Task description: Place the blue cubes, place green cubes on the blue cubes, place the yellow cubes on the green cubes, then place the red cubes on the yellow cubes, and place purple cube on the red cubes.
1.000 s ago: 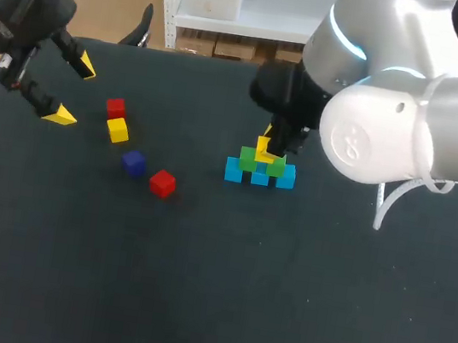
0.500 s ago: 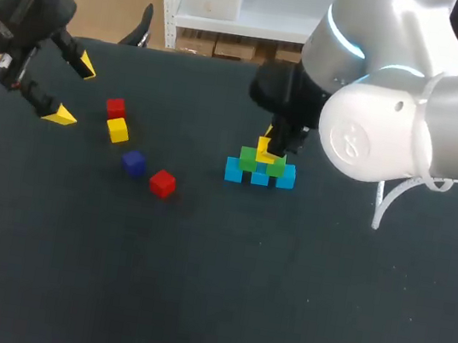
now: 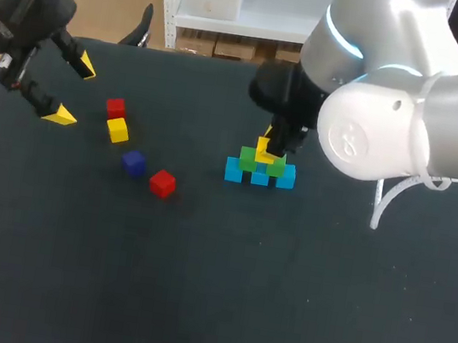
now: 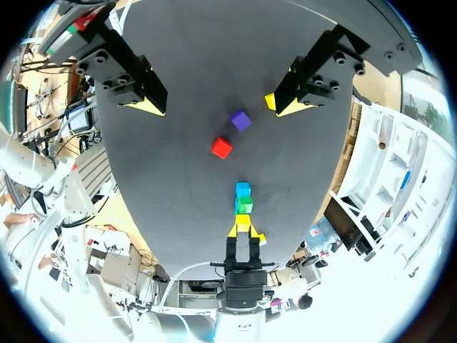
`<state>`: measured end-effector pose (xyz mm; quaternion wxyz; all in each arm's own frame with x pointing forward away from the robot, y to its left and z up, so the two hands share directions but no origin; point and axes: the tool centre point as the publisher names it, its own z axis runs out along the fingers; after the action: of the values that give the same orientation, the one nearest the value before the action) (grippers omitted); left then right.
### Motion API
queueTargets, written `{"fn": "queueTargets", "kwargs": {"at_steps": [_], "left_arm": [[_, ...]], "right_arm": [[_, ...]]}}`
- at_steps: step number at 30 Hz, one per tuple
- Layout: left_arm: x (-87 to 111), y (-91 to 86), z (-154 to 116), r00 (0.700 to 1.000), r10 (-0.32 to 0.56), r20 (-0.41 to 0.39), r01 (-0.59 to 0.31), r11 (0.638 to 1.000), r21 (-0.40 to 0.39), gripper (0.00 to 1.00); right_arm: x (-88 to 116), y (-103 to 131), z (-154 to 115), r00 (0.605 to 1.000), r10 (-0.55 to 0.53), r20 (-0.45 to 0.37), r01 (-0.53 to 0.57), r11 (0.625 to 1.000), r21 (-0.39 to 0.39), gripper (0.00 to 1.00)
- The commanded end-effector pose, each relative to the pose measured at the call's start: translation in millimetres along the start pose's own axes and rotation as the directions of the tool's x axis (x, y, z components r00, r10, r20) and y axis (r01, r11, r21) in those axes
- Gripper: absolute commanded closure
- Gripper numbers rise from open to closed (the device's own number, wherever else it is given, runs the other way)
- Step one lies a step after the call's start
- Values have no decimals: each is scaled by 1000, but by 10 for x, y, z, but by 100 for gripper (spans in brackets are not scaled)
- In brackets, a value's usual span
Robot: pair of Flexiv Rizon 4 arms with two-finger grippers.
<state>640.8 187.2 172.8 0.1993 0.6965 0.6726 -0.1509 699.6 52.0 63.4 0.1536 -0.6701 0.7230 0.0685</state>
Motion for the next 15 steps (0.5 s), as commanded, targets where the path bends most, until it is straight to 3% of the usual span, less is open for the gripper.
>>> {"fn": "queueTargets", "kwargs": {"at_steps": [1, 15], "left_arm": [[10, 4, -2, 1000, 3, 2, -3, 1000, 0, 0], [10, 4, -2, 1000, 3, 2, -3, 1000, 0, 0]], "right_arm": [[-8, -19, 3, 1000, 2, -2, -2, 1000, -2, 100], [-18, -38, 21, 1000, 6, -6, -6, 1000, -10, 98]]}}
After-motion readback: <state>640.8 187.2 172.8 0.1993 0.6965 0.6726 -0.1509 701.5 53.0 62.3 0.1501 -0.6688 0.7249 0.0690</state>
